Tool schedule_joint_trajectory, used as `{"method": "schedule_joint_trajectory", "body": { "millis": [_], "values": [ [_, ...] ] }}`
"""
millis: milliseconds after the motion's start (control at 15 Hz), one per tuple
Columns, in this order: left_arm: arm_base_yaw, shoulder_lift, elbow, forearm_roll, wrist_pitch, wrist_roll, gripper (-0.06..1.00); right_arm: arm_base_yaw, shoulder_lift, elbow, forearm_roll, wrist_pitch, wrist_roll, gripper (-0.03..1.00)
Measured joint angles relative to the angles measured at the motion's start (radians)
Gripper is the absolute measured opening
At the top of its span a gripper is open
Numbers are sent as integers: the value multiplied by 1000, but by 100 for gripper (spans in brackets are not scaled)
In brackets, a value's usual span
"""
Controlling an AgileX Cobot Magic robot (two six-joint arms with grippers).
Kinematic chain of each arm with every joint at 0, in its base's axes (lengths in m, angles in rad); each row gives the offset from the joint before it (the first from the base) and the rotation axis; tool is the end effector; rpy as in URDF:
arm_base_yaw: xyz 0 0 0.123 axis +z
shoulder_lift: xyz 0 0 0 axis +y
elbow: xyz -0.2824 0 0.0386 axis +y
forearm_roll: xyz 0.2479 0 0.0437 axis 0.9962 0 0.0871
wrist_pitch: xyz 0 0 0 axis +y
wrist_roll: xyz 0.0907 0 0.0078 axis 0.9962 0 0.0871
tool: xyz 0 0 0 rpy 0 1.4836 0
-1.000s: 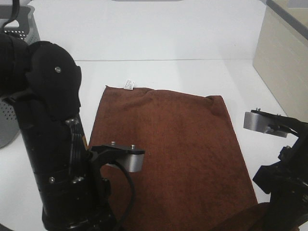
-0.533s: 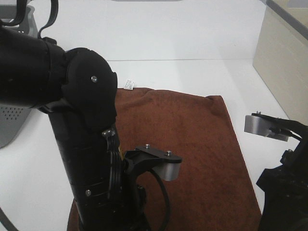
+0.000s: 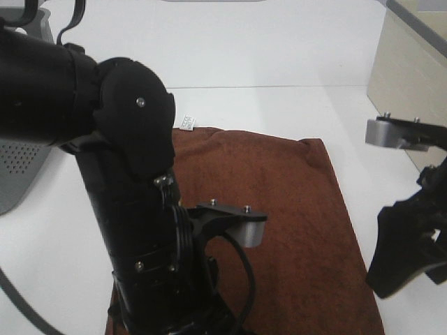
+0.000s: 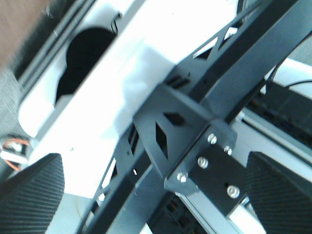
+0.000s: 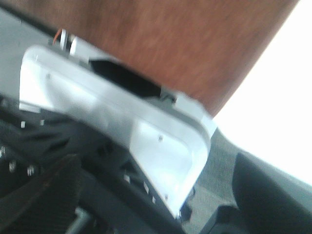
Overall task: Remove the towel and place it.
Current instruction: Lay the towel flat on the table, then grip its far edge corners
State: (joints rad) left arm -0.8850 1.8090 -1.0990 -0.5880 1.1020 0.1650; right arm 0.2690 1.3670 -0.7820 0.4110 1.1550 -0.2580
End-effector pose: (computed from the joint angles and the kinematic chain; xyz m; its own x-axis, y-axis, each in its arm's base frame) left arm 0.1643 -0.2719 0.1810 -0.7089 0.6917 0.1381 0.5631 0.6729 -0.4798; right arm 0.1909 0.0872 0.2223 -0.9403 -0.3400 0.0182 -0.3099 0.8767 0.3679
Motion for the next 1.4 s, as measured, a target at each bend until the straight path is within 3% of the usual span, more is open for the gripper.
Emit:
{"method": "schedule_joint_trajectory", "body": {
  "millis": [133, 267, 533, 733, 1000, 1400],
  "values": [
    [60, 1, -83, 42, 5, 0, 92, -114, 12, -89, 12, -16, -13, 81],
    [172, 1, -152, 78, 2, 12, 92, -197, 79, -201, 41, -8, -39, 81],
    [479, 1, -265, 88, -30, 60, 92, -205, 328, -518, 46, 53, -49, 85],
    [616, 7, -293, 91, -109, 81, 92, -205, 464, -709, 46, 58, -49, 92],
    [710, 118, -375, 92, -164, 101, 92, -205, 662, -930, 46, 62, 3, 93],
    [714, 414, -682, 98, -162, 124, 92, -205, 906, -1110, 42, 62, 8, 93]
  ]
}}
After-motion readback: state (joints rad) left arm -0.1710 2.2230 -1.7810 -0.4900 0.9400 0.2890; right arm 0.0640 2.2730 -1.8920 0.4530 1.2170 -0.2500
